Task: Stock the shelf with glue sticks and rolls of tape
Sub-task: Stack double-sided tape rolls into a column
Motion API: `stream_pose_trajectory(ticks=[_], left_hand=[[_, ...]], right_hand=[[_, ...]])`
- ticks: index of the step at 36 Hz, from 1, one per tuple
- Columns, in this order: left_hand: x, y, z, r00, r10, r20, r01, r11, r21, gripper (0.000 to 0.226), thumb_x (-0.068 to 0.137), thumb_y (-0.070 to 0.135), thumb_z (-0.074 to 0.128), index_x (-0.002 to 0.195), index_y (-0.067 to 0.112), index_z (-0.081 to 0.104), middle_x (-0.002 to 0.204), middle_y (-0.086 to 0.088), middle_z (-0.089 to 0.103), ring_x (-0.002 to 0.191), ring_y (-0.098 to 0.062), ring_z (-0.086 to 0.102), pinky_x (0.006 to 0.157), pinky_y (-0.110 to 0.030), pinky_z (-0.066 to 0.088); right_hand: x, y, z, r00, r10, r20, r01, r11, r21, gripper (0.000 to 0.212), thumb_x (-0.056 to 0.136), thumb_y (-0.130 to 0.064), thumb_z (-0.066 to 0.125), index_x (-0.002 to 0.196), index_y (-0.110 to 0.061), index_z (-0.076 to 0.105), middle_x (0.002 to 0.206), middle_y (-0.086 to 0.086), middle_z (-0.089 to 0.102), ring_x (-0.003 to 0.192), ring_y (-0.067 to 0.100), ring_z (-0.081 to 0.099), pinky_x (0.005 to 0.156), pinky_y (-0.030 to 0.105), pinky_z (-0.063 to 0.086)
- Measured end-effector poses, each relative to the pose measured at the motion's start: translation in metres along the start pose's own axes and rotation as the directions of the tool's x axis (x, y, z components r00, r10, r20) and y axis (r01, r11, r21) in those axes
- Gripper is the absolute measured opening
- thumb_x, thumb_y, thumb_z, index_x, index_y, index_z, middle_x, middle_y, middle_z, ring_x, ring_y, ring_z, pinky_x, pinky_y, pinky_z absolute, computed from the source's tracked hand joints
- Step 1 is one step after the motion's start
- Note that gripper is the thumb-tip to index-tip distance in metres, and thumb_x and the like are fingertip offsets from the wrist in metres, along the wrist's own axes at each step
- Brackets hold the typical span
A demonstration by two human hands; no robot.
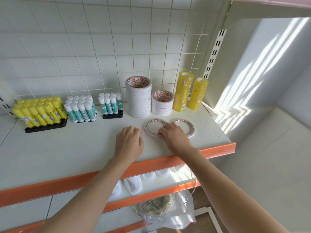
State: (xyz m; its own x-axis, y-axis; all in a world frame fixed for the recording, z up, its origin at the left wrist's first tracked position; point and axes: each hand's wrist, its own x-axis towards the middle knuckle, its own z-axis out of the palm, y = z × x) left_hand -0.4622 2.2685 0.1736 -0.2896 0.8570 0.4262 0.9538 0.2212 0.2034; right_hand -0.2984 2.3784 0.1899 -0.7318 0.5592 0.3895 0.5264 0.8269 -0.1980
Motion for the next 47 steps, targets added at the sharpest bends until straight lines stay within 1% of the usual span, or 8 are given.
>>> stream_pose_trajectory(ticks=[9,12,18,21,25,36,40,47], left_hand=[[0.001,0.002,0.003,1.000,-0.018,0.002,0.018,1.000,0.019,0.037,0.074,0.027,0.035,0.087,0.015,0.067,0.086,-0.002,0.063,0.081,-0.030,0.061,0.066,-0.040,0.047],[0.002,0.003,0.002,0.999,-0.027,0.021,0.026,0.999,0.036,0.037,0.074,0.028,0.035,0.087,0.016,0.067,0.087,-0.001,0.063,0.082,-0.029,0.061,0.066,-0.040,0.046],[0.003,0.004,0.001,0.999,-0.033,0.030,0.031,0.999,0.043,0.037,0.074,0.028,0.034,0.086,0.016,0.067,0.088,-0.001,0.063,0.082,-0.027,0.061,0.067,-0.039,0.046],[0.003,0.005,0.001,0.999,-0.037,0.027,0.036,0.998,0.043,0.036,0.072,0.028,0.034,0.084,0.016,0.066,0.087,0.000,0.063,0.082,-0.027,0.061,0.066,-0.038,0.046],[0.002,0.004,0.003,0.999,-0.044,0.024,0.043,0.998,0.045,0.033,0.071,0.027,0.036,0.082,0.016,0.065,0.086,0.001,0.063,0.081,-0.027,0.060,0.065,-0.038,0.045],[0.002,0.003,0.006,0.999,-0.043,0.022,0.042,0.998,0.037,0.032,0.074,0.027,0.035,0.085,0.018,0.064,0.087,0.002,0.061,0.082,-0.026,0.059,0.066,-0.038,0.044],[0.003,0.003,0.005,0.999,-0.040,0.022,0.039,0.999,0.038,0.032,0.074,0.027,0.035,0.085,0.018,0.064,0.088,0.002,0.061,0.082,-0.026,0.058,0.067,-0.038,0.044],[0.003,0.002,0.005,0.998,-0.043,0.034,0.042,0.998,0.041,0.031,0.075,0.027,0.035,0.084,0.018,0.063,0.087,0.001,0.061,0.082,-0.026,0.058,0.067,-0.038,0.044]], right_hand=[[0.007,0.010,-0.023,0.962,-0.096,-0.256,0.058,0.987,-0.152,0.014,0.085,-0.022,0.058,0.079,-0.013,0.067,0.077,0.003,0.060,0.067,0.029,0.057,0.052,0.033,0.044],[0.014,0.016,-0.031,0.948,-0.100,-0.302,0.044,0.981,-0.188,0.023,0.090,-0.024,0.048,0.081,-0.014,0.066,0.077,0.003,0.058,0.067,0.029,0.055,0.053,0.033,0.041],[0.041,0.025,-0.039,0.919,-0.092,-0.383,0.011,0.978,-0.207,0.023,0.088,-0.022,0.050,0.074,-0.010,0.063,0.074,0.007,0.058,0.065,0.031,0.054,0.049,0.032,0.043],[0.055,0.028,-0.040,0.927,-0.087,-0.365,0.005,0.976,-0.218,0.010,0.084,-0.012,0.067,0.075,-0.009,0.064,0.075,0.008,0.058,0.066,0.031,0.055,0.049,0.031,0.042],[0.072,0.032,-0.038,0.948,-0.083,-0.307,0.004,0.968,-0.250,0.018,0.075,-0.008,0.080,0.073,-0.008,0.062,0.075,0.008,0.059,0.067,0.031,0.057,0.051,0.028,0.035],[0.105,0.036,-0.020,0.985,0.034,-0.167,-0.073,0.970,-0.233,0.005,0.087,-0.008,0.065,0.087,-0.004,0.063,0.097,0.015,0.063,0.086,0.036,0.059,0.059,0.034,0.037],[0.103,0.036,-0.020,0.972,0.006,-0.234,-0.050,0.982,-0.181,0.011,0.078,-0.005,0.075,0.081,-0.004,0.064,0.081,0.014,0.062,0.070,0.035,0.061,0.048,0.033,0.044],[0.100,0.036,-0.021,0.977,0.013,-0.215,-0.053,0.983,-0.178,0.008,0.086,-0.010,0.066,0.081,-0.004,0.062,0.078,0.015,0.060,0.068,0.036,0.059,0.050,0.033,0.041]])
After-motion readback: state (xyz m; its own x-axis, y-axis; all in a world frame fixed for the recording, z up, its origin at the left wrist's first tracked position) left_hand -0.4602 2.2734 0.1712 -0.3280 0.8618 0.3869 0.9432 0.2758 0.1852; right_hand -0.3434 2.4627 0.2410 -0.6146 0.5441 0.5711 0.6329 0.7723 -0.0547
